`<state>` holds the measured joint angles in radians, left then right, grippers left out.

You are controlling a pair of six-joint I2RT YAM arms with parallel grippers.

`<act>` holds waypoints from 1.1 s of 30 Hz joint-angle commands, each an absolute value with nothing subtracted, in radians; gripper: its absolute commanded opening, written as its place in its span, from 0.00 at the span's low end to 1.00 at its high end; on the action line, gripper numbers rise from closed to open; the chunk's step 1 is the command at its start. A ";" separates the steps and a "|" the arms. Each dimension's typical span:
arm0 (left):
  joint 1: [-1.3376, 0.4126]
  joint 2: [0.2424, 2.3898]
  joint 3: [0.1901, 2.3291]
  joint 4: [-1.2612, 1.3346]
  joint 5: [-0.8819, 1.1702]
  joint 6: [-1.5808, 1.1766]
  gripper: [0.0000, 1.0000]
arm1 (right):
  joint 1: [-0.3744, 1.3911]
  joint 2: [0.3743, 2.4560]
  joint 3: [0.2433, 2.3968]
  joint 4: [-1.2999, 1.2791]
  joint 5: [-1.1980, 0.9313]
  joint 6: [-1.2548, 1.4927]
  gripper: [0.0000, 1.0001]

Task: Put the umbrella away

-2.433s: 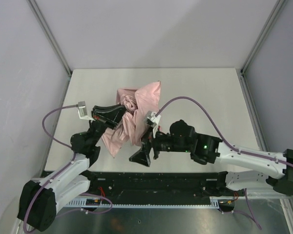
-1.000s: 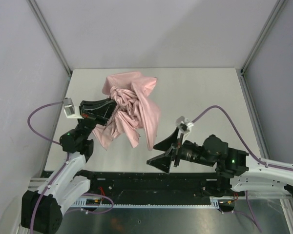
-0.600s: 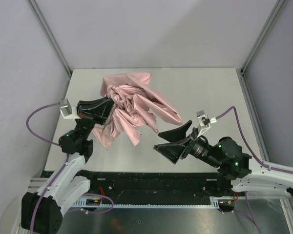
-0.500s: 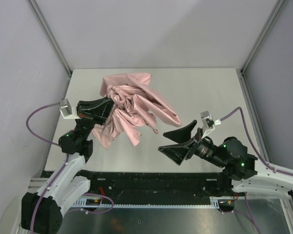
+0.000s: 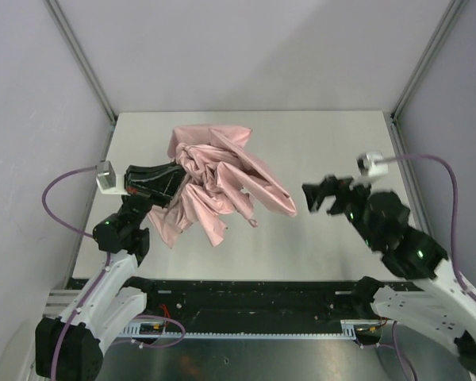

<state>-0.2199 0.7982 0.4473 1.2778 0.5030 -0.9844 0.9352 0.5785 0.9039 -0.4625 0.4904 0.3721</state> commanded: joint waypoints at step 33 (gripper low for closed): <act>-0.231 0.829 0.583 1.672 0.820 -1.199 0.00 | 0.699 1.199 1.168 0.302 -1.074 0.260 0.99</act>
<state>-0.2241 0.8326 0.5262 1.2858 0.8421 -1.1809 0.6445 1.1873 1.1187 0.2531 -1.1351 0.2893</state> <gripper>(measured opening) 0.074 0.992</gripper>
